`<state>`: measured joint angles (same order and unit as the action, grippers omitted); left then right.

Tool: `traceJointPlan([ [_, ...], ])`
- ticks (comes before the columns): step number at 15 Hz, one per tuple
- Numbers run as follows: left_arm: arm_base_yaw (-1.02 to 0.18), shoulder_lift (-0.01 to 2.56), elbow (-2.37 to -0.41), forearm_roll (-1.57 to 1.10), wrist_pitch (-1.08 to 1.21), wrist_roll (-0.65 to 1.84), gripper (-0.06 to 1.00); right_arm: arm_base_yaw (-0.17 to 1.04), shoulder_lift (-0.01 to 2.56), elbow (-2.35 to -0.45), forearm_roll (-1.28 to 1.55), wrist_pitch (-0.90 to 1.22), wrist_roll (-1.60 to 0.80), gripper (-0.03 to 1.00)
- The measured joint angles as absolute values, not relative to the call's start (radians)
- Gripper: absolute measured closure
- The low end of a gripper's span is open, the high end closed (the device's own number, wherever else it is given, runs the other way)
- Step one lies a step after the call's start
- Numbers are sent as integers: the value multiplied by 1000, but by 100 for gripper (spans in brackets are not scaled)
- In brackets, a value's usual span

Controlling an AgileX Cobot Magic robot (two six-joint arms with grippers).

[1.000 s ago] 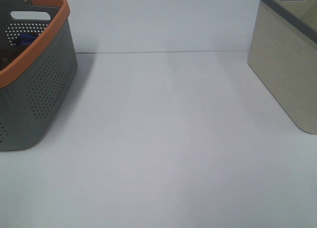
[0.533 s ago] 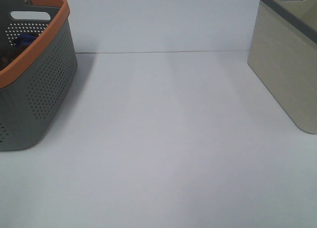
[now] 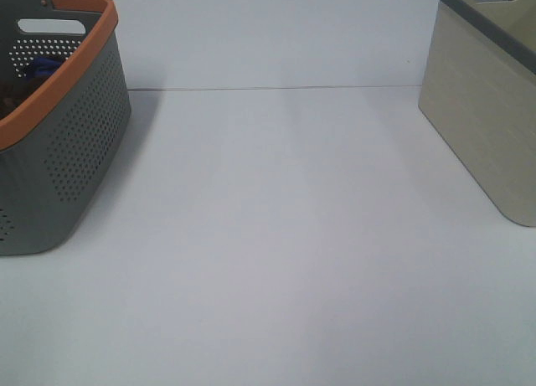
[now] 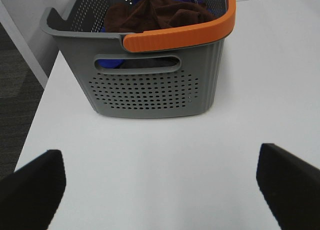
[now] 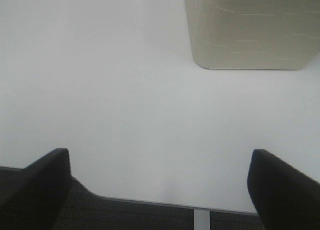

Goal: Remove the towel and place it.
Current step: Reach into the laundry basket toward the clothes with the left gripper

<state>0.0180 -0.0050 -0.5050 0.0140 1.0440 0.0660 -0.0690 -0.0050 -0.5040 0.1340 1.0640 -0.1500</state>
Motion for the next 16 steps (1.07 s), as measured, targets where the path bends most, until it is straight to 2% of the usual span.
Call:
traceJointPlan([
  [16, 18, -5, -505, 14, 1044, 66, -5, -69, -5, -504, 134, 1064, -150, 13],
])
